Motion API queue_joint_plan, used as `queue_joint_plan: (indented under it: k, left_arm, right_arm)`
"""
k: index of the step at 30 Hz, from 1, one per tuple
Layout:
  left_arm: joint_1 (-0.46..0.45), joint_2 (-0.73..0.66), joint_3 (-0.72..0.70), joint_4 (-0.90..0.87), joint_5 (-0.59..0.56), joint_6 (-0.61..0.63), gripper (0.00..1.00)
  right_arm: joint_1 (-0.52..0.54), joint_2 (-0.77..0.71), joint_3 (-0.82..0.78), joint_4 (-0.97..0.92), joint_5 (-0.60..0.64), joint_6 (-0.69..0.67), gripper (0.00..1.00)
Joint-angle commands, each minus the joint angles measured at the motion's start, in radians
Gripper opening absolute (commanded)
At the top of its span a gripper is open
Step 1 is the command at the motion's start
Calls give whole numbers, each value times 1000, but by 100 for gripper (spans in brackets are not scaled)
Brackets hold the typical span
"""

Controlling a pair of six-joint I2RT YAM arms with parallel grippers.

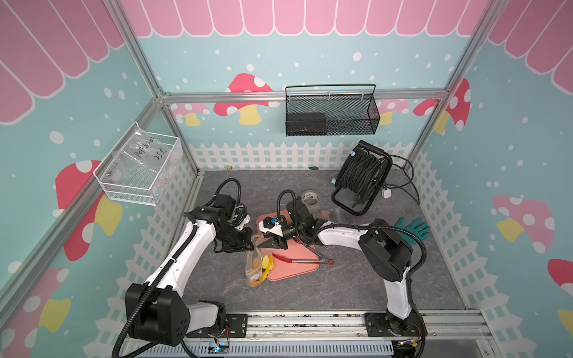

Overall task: Put the cookies into a resealable bag to prevent moisture
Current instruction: Adjust the ziploc bag at the center of the board.

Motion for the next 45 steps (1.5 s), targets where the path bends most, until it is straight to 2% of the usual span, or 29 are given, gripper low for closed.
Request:
queue_joint_plan:
  k: [1, 8, 14, 20, 27, 29, 34, 40, 45]
  left_arm:
    - [-10, 6, 37, -3, -2, 39, 4]
    - [-48, 4, 39, -22, -22, 39, 14]
    - [-51, -41, 83, -48, -85, 50, 29]
    - [-50, -93, 194, -77, -113, 87, 41]
    - [-74, -145, 228, -11, -19, 142, 52]
    - [-94, -176, 213, 28, -9, 173, 53]
    - [-130, -237, 176, 108, 69, 249, 56]
    - [-176, -221, 175, 130, 112, 286, 57]
    - [-255, -208, 122, 185, 151, 301, 57]
  right_arm:
    - [0, -16, 18, 11, -38, 1, 30]
    - [-8, -41, -3, 17, -61, 33, 13]
    - [-20, -95, -47, 12, -79, 76, 0]
    - [-22, -186, -107, -63, -78, 149, 0]
    - [-5, -312, -199, -148, -49, 312, 0]
    - [11, -355, -206, -230, -4, 297, 0]
    - [38, -472, -238, -364, 42, 367, 0]
    - [56, -590, -300, -434, 90, 497, 0]
    - [55, -663, -339, -618, 176, 519, 0]
